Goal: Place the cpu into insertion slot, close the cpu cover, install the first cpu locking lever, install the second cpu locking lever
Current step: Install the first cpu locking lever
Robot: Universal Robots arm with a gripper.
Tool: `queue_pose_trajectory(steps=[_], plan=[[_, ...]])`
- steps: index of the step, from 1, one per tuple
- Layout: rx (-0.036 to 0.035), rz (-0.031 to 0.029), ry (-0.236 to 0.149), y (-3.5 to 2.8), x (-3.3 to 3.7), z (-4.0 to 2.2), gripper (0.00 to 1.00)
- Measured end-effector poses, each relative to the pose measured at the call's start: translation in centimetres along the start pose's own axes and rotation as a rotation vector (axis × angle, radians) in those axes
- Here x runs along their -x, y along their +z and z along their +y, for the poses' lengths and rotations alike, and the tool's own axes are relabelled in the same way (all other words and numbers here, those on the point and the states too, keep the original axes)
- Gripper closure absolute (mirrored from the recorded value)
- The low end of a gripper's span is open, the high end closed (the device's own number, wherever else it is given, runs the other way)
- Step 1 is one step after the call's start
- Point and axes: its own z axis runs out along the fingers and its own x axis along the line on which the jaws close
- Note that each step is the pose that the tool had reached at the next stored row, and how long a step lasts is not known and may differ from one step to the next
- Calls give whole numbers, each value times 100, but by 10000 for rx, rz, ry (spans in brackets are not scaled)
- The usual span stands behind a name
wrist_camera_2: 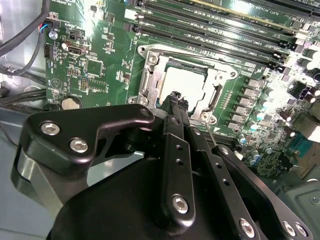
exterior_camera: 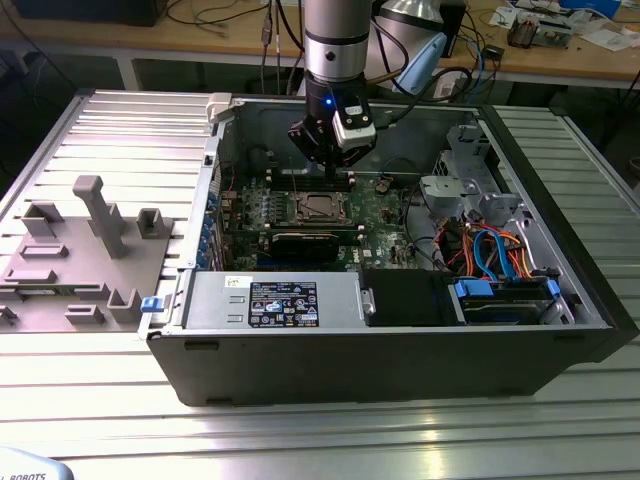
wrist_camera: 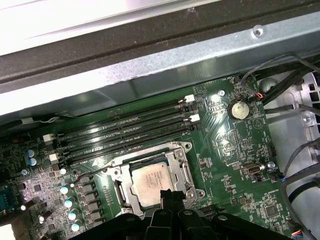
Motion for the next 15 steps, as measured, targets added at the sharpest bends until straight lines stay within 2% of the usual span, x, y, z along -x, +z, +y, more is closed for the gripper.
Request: queue_pose_trajectory(steps=[15], plan=[[15,-2,-227,0,0,0,89]])
